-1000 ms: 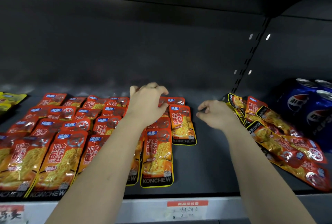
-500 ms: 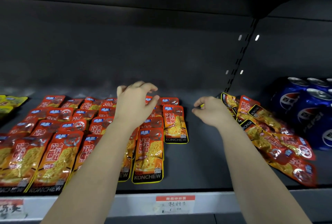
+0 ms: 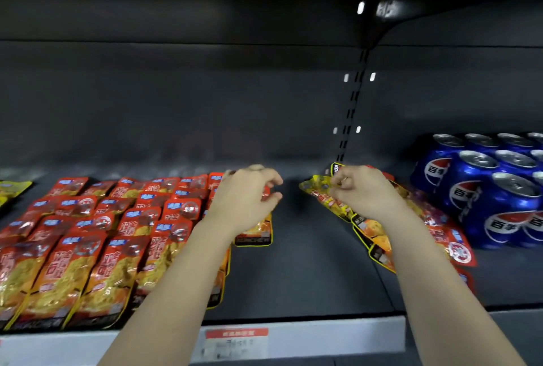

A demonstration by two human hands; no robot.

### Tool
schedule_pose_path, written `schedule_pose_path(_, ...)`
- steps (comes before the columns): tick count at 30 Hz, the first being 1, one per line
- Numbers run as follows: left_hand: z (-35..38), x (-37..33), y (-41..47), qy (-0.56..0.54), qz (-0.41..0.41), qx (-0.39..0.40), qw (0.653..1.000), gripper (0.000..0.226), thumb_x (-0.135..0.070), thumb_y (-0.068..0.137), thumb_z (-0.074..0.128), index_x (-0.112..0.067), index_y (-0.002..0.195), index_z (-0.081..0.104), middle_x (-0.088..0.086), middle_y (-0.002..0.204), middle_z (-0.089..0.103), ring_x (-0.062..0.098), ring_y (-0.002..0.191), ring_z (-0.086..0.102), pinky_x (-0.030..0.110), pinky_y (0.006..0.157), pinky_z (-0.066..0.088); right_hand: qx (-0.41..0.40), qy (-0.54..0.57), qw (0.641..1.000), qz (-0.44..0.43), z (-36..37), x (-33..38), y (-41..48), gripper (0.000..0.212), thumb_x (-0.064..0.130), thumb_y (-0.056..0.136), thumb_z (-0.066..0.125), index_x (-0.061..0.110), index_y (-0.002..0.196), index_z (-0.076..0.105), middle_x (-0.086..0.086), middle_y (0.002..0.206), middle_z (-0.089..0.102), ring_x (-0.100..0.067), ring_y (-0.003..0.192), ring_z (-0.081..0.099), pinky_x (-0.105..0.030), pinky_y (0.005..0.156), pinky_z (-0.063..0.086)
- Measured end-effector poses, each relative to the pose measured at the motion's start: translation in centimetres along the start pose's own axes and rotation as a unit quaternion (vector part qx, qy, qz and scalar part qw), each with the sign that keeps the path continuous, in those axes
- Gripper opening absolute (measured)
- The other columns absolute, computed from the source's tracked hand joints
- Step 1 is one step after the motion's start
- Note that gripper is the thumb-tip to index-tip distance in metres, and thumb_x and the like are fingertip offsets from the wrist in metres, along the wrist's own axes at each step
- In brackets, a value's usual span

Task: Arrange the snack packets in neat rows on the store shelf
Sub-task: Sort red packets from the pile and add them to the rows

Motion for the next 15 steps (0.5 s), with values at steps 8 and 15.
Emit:
schedule_pose_path(8, 2.5, -5.7, 2.8, -0.041, 0.033, 0.018, 0.998, 0.014, -0.032, 0.084, 0.065, -0.031, 0.098, 0.067, -0.014, 0.087, 0.058, 0.008, 0.081, 0.061, 0.036, 0.085, 0.049, 0.139, -0.031, 0.99, 0.018, -2.7, -4.9, -1.9, 0.045, 0.034, 0.067, 0.088, 0.024, 0.106, 0.068, 0.011, 0.097, 0.058, -0.003, 0.087, 0.056, -0.012, 0.065, 0.042)
schedule_pose_path(15, 4.5, -7.4, 4.0, -0.075, 0.021, -0.009, 0.997, 0.015, -0.03, 0.085, 0.065, -0.03, 0.099, 0.067, -0.017, 0.089, 0.059, 0.006, 0.083, 0.061, 0.039, 0.085, 0.05, 0.136, -0.054, 0.989, -0.006, -2.3, -5.4, -1.2, 0.032, 0.014, 0.074, 0.083, 0.019, 0.104, 0.072, 0.013, 0.076, 0.051, 0.001, 0.069, 0.05, -0.01, 0.056, 0.034)
Point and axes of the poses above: each hand's wrist, its own y-axis towards the middle knuckle, its own z-axis out of the palm, x = y × z, the point moved 5 cm from there along y, towards the middle knuckle
